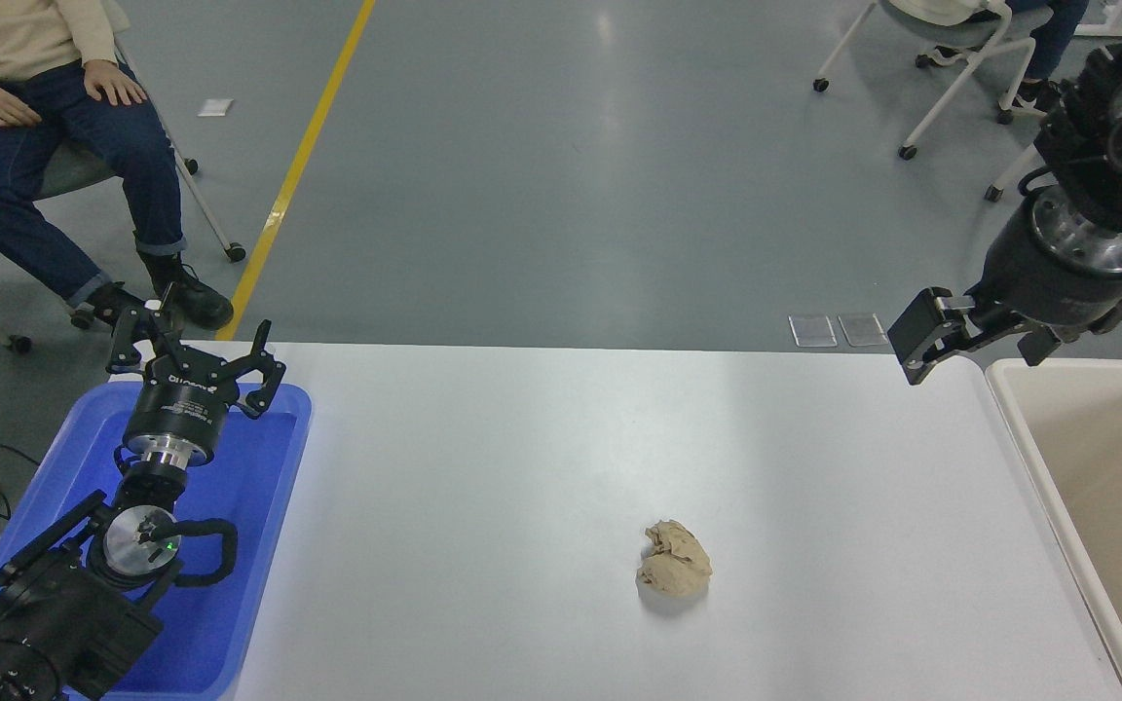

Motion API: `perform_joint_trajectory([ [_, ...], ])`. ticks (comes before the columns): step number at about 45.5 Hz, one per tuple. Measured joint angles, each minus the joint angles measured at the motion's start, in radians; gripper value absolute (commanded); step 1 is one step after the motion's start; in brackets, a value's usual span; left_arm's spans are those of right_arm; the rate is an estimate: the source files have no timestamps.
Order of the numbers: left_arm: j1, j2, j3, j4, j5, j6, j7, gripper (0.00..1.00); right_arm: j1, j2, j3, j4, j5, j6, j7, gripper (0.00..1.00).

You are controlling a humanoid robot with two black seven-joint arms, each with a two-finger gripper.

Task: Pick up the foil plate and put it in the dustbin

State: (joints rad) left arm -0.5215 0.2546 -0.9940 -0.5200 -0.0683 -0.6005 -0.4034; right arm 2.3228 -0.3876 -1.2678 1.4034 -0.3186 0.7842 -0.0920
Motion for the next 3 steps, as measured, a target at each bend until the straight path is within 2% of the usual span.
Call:
perform_joint_trajectory([
  [3, 0.000, 0.000, 0.000, 0.000, 0.000, 0.000, 0.000, 1.00, 0.007, 0.003, -0.012, 0.000, 0.006, 0.000, 0.000, 1.00],
])
